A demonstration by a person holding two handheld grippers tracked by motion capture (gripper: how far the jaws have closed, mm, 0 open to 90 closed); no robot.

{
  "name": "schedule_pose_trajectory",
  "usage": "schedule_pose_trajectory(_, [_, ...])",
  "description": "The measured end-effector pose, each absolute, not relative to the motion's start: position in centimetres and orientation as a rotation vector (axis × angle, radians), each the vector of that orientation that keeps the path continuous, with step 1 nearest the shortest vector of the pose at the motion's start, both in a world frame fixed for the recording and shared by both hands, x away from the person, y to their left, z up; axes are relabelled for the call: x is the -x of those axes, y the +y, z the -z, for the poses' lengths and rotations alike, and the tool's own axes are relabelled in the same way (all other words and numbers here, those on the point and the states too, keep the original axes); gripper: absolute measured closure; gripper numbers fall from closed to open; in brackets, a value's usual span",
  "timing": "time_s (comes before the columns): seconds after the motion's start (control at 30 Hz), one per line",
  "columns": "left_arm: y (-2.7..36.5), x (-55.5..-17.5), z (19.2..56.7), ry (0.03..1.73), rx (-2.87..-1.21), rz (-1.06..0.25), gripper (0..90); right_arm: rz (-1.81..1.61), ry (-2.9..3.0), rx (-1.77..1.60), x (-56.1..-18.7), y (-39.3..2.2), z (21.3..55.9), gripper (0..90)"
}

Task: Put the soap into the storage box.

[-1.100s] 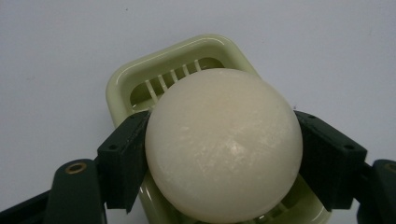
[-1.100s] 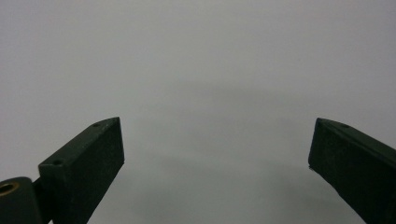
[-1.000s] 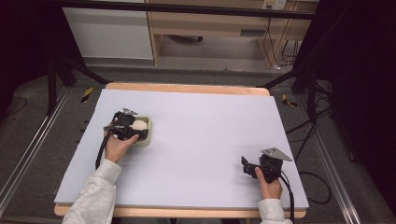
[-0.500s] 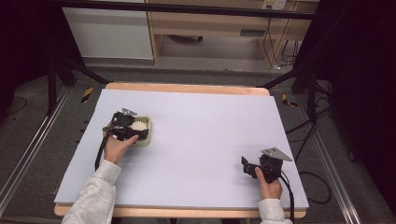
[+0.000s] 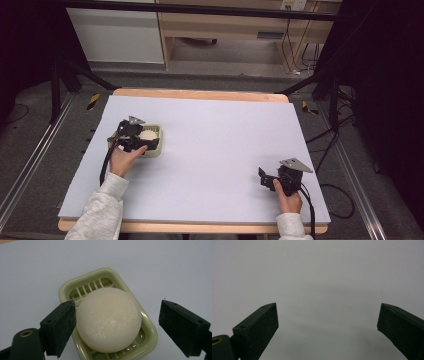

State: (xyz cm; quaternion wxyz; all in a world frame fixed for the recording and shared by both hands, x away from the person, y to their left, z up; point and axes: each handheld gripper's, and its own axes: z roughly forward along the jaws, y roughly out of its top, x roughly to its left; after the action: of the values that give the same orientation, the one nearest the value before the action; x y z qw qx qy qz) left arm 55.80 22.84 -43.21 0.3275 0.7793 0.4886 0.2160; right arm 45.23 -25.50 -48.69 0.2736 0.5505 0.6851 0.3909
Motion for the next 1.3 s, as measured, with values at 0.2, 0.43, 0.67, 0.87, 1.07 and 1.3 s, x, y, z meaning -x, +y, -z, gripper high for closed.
schedule_pose_trajectory(0.2, [23.0,-55.2,43.2,1.290,-2.022,-0.578,13.6,-1.052,1.842,-1.478,-45.2,-25.5,48.7,3.9])
schedule_pose_trajectory(0.43, [23.4,-53.4,42.9,1.272,-1.998,-0.605,13.2,-1.055,1.844,-1.480,-45.2,-25.5,48.7,3.9])
schedule_pose_trajectory(0.67, [23.4,-51.8,43.3,1.259,-1.971,-0.605,12.9,-1.055,1.845,-1.481,-45.2,-25.5,48.7,3.9])
schedule_pose_trajectory(0.87, [23.9,-50.4,44.1,1.268,-1.937,-0.615,14.2,-1.055,1.844,-1.477,-45.2,-25.5,48.7,3.9])
schedule_pose_trajectory(1.07, [24.4,-49.2,45.0,1.263,-1.921,-0.617,16.7,-1.056,1.841,-1.477,-45.2,-25.5,48.7,3.9])
schedule_pose_trajectory(1.3, [25.3,-48.1,45.3,1.255,-1.896,-0.623,19.2,-1.052,1.841,-1.465,-45.1,-25.4,48.7,3.9])
